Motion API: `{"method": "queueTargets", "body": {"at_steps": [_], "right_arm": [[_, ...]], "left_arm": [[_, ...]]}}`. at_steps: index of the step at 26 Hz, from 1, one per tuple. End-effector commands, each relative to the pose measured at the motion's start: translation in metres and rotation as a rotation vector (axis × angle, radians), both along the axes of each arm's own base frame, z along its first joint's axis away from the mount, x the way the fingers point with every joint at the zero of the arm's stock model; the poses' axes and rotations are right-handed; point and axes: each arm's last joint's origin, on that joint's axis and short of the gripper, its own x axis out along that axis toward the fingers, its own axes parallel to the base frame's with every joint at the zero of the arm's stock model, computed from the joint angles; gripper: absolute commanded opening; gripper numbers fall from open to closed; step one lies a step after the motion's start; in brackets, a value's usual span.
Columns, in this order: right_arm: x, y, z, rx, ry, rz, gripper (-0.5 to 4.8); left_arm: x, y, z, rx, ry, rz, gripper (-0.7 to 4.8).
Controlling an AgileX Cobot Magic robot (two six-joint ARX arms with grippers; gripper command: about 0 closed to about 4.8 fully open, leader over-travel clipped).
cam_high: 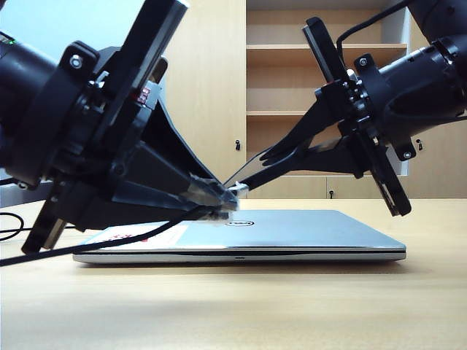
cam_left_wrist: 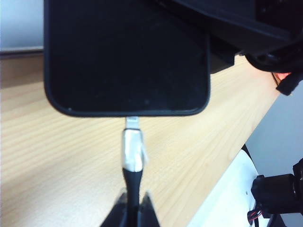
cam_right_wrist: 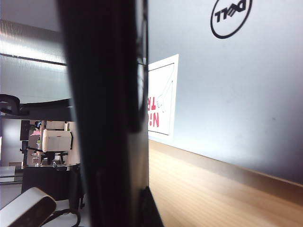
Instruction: Pick up the charging cable and the phone, plug the charging cable into the charging port on the phone, and finally place them back on the table.
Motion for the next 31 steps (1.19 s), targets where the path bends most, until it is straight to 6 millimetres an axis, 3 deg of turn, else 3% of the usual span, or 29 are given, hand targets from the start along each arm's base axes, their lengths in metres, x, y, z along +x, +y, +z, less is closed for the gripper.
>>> {"method": "queueTargets", "body": {"at_steps": [1, 31], "right_arm": [[0.0003, 0.0012, 0.0048, 0.022, -0.021, 0.018, -0.06], [-0.0013, 0.0027, 0.0051, 0.046, 0.004, 0.054, -0.06]], "left_arm": [[0.0004, -0.0008, 0.0024, -0.018, -0.012, -0.002, -0.06], [0.0016, -0.0021, 0.0048, -0.044, -0.034, -0.002, -0.06]]}}
